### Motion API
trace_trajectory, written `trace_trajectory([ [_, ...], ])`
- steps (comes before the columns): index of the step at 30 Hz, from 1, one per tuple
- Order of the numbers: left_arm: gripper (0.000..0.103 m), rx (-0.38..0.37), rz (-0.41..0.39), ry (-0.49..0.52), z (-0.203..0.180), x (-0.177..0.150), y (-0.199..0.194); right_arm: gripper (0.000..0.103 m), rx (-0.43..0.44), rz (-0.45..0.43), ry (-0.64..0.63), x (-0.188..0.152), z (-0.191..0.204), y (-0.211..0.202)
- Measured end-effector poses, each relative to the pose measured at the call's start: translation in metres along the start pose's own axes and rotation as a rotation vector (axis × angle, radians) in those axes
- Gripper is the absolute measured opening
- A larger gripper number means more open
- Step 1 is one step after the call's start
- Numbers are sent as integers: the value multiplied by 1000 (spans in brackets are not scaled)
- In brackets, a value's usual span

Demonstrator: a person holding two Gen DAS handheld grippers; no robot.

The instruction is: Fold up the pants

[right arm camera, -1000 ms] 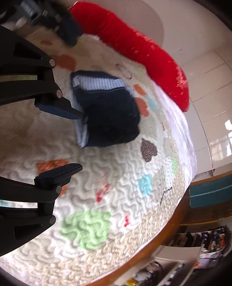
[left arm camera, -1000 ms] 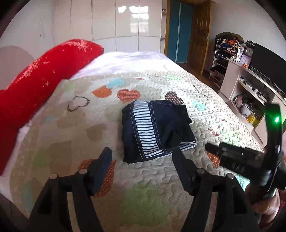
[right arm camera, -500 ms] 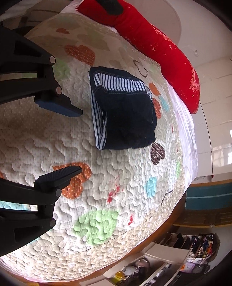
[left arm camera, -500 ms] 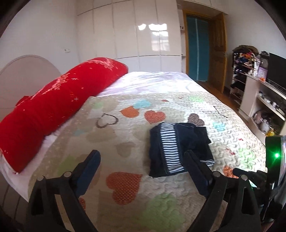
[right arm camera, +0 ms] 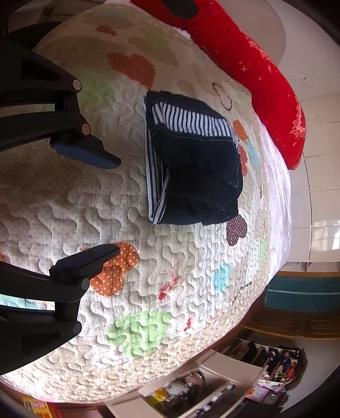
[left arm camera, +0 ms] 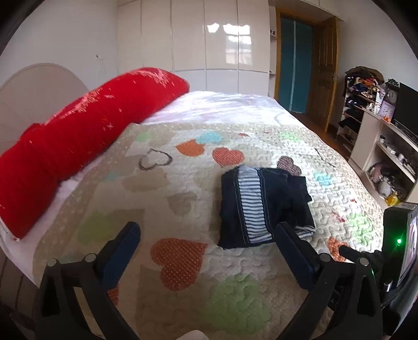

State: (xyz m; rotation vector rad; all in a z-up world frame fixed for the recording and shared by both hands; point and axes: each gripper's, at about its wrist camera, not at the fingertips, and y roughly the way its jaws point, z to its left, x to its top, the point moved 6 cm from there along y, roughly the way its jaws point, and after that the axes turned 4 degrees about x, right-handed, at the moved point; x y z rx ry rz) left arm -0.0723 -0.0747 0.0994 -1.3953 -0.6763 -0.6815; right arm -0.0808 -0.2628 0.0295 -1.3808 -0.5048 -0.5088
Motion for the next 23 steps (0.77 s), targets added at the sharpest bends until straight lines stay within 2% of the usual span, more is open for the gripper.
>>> trace_trajectory([
  [10,102,-93,155,-22,-7,-29,43,65,-125,-2,-26,6,-9,3],
  [23,102,-69,193,-41,-1,-40,60,66,-127,29,-48,9,-1,16],
])
